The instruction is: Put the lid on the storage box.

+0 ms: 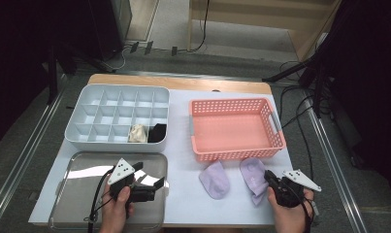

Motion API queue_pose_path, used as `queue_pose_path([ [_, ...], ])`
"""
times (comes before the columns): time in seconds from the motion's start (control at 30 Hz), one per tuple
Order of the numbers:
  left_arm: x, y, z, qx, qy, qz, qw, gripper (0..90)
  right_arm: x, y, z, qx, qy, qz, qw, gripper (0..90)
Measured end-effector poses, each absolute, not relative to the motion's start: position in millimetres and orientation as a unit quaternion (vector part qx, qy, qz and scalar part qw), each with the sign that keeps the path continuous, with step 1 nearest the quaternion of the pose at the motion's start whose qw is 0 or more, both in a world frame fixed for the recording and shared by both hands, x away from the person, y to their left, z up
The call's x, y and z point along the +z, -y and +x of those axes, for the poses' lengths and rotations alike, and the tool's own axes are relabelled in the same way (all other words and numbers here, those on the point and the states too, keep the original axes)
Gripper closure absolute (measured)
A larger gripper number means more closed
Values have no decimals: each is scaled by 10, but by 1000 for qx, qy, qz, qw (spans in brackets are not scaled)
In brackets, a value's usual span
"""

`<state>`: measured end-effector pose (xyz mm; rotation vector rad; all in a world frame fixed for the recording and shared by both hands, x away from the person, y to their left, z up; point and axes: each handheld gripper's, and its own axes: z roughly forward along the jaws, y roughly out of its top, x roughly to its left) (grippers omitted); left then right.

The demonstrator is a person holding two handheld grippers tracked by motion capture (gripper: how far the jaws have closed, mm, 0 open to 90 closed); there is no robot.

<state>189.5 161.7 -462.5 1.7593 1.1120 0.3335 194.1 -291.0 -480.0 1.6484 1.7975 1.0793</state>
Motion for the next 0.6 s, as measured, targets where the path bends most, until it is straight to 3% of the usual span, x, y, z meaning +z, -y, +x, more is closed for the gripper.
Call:
queue_pose_path([
  [0.07,-4627,-1612,1899,138,-461,724,494,30,-4803,2941,1947,392,-654,600,243,853],
  [0.17,-4623,-1619,1914,138,-462,721,497,30,-4784,2930,1930,410,-644,597,246,704],
  [0.27,-4620,-1617,1914,139,-462,722,496,30,-4723,2862,1881,419,-643,586,260,643],
  [0.47,-4625,-1578,1900,136,-458,726,495,30,-4592,2594,1756,436,-655,550,282,624],
  [0.6,-4624,-1554,1899,134,-455,727,496,30,-4551,2419,1720,460,-662,533,255,605],
])
